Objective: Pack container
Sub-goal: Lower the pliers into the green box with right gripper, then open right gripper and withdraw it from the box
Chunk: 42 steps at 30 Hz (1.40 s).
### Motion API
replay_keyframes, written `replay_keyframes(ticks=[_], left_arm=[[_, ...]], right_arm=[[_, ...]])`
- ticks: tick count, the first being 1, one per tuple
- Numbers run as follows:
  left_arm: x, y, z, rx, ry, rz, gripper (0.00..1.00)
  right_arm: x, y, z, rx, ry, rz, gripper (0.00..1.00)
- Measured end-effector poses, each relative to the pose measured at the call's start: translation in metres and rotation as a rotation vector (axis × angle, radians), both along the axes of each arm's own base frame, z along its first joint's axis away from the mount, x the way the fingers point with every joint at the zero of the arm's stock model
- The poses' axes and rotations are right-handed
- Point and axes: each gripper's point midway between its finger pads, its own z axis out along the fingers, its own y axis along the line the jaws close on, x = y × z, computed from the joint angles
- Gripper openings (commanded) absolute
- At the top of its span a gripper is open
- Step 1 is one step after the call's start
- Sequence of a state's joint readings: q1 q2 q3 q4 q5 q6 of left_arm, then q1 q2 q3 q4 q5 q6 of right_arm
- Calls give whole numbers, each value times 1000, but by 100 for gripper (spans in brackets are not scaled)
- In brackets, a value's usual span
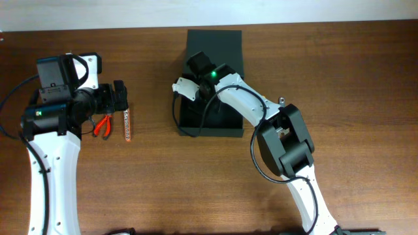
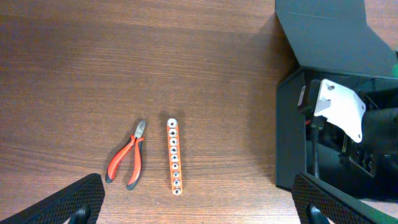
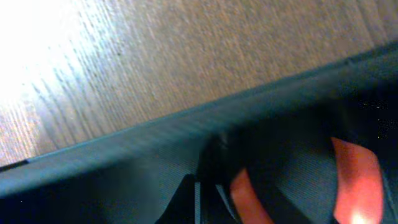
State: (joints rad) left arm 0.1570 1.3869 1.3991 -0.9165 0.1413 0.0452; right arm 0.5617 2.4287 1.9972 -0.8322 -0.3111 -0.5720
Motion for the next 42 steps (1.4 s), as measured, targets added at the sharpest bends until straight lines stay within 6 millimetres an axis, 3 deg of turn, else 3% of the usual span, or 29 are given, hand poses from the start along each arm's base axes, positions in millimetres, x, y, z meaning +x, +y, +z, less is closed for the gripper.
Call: replay_keyframes(ticks=[12,30,37,42], left_arm=[[0,0,0,0,0,0,99],[0,0,0,0,0,0,99],[0,0,0,0,0,0,99],[0,0,0,0,0,0,99]], right_arm=[[19,-29,-1,-18,-4,-63,4],[7,-45,-7,-84,52,-78,4],[-6,-60,-8,-160,101,-86,4],[-35,-74,-8,-216,219,-78,4]])
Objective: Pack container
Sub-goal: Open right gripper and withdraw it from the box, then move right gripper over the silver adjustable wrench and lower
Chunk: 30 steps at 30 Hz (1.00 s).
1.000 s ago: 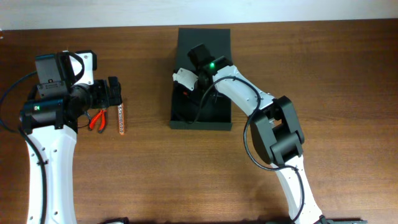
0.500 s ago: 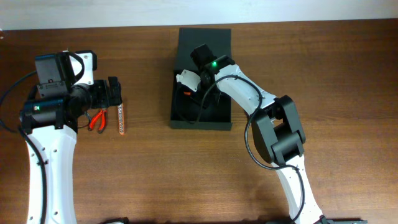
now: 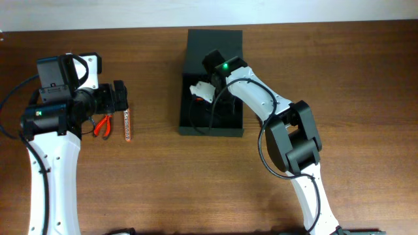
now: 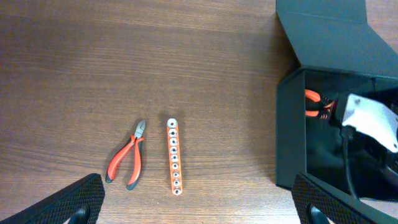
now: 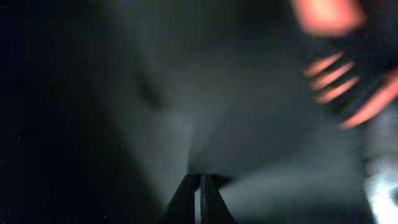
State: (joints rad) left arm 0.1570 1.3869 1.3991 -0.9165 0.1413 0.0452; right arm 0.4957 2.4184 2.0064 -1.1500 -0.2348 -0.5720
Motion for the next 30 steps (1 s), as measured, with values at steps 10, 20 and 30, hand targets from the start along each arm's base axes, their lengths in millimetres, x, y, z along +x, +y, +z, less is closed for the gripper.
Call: replay_keyframes(ticks=[10,20,30], left_arm=[[0,0,0,0,0,0,99],[0,0,0,0,0,0,99],[0,0,0,0,0,0,99]], right_arm=[[-6,8,58,91,-42,3,4],[7,-3,217,225,-426,-57,4],[64,-152,237,151,-447,-751,4]])
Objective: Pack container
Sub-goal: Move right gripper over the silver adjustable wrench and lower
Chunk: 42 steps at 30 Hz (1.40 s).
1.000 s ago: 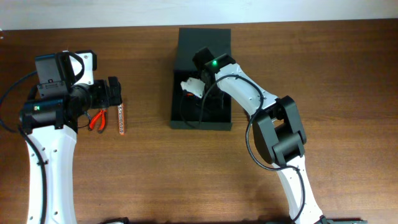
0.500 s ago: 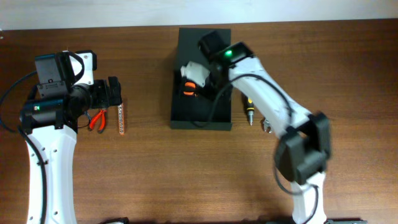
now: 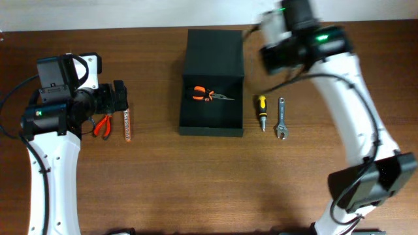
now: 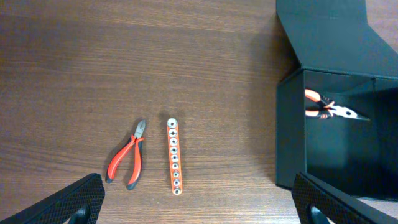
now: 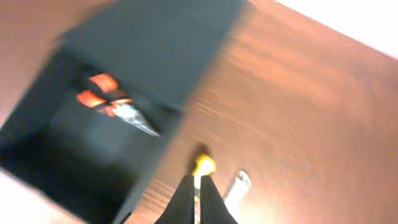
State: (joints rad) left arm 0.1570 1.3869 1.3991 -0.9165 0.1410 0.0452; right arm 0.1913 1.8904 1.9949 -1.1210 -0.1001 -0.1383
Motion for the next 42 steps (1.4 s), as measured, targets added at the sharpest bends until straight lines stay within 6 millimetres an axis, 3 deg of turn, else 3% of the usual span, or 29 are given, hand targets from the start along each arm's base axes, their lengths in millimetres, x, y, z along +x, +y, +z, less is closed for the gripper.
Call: replay_keyframes(ticks=[3,8,14,23,27,35,42], left_arm=[[0,0,0,0,0,0,99],[0,0,0,0,0,0,99],[0,0,0,0,0,0,99],[0,0,0,0,0,0,99],[0,0,0,0,0,0,99],[0,0,0,0,0,0,99],[0,0,0,0,0,0,99]], right_arm=[[0,-57,-12,81,92,-212,4],[-7,-94,-35,139,208,-359,9],[-18,-89,-73,152,323,-382,21],[-51,-84,-157,140,498,-421,35],[-66,-81,-185,131,543,-423,36],[-81,-72,-221,63,549,-399,35],[-78,-63,-230,25,510,-375,35]])
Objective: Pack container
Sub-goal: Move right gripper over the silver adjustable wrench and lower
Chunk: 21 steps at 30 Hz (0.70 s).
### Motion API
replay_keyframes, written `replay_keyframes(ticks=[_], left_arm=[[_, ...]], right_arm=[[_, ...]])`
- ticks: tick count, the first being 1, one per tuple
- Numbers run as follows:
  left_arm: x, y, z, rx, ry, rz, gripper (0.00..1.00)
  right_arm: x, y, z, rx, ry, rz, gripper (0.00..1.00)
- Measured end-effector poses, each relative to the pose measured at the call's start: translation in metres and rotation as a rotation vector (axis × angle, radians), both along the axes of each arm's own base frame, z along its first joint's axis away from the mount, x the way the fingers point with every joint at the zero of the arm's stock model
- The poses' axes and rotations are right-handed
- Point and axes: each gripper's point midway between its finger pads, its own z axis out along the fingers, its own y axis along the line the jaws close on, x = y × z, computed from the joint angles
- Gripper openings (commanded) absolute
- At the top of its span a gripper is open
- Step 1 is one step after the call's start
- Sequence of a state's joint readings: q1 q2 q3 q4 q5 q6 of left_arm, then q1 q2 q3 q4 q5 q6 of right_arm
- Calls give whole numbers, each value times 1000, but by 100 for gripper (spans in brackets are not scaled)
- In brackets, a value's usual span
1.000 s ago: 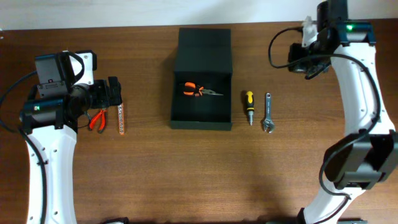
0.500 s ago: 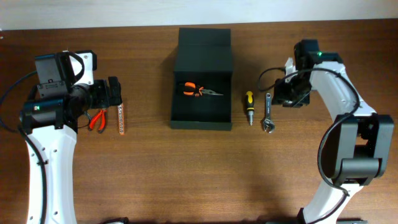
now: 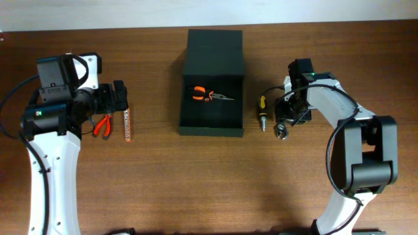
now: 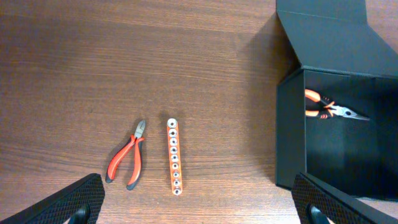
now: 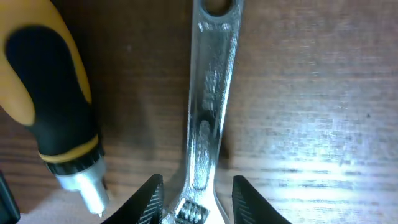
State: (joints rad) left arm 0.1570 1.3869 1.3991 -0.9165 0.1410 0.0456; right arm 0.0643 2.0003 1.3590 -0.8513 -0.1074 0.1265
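The black box (image 3: 189,124) stands open with its lid folded back, and orange-handled long-nose pliers (image 3: 208,95) lie inside it. To its right lie a yellow-and-black screwdriver (image 3: 262,109) and a silver adjustable wrench (image 5: 208,118). My right gripper (image 5: 198,202) is low over the wrench and open, one finger on each side of its head end. My left gripper (image 4: 199,208) hangs open, high above the red pliers (image 4: 127,163) and the orange socket strip (image 4: 174,157), holding nothing.
The screwdriver (image 5: 53,112) lies parallel to the wrench, just left of my right fingers. The box wall (image 4: 289,130) rises at the right of the left wrist view. Bare wooden table (image 3: 163,189) runs along the front.
My right arm was raised behind the box's right corner with its gripper shut. Now it is down at the wrench, open, with the fingers astride it. The left arm has not moved.
My right gripper was first down inside the box at its left wall, next to the orange pliers. It was then still in the box, further in. After that it was out and high, with the pliers left lying inside. Now it straddles the wrench.
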Motion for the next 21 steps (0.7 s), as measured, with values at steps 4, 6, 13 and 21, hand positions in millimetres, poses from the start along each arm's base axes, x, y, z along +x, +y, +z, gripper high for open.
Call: replay_keyframes(ticks=[4,6,13,21], left_arm=[[0,0,0,0,0,0,99],[0,0,0,0,0,0,99],[0,0,0,0,0,0,99],[0,0,0,0,0,0,99]], right_arm=[[7,-2,0,-13,-29,-5,36],[8,-2,0,-15,-34,-6,36],[11,-3,-2,-16,-48,-24,35],[7,-3,-7,-16,-38,-32,35]])
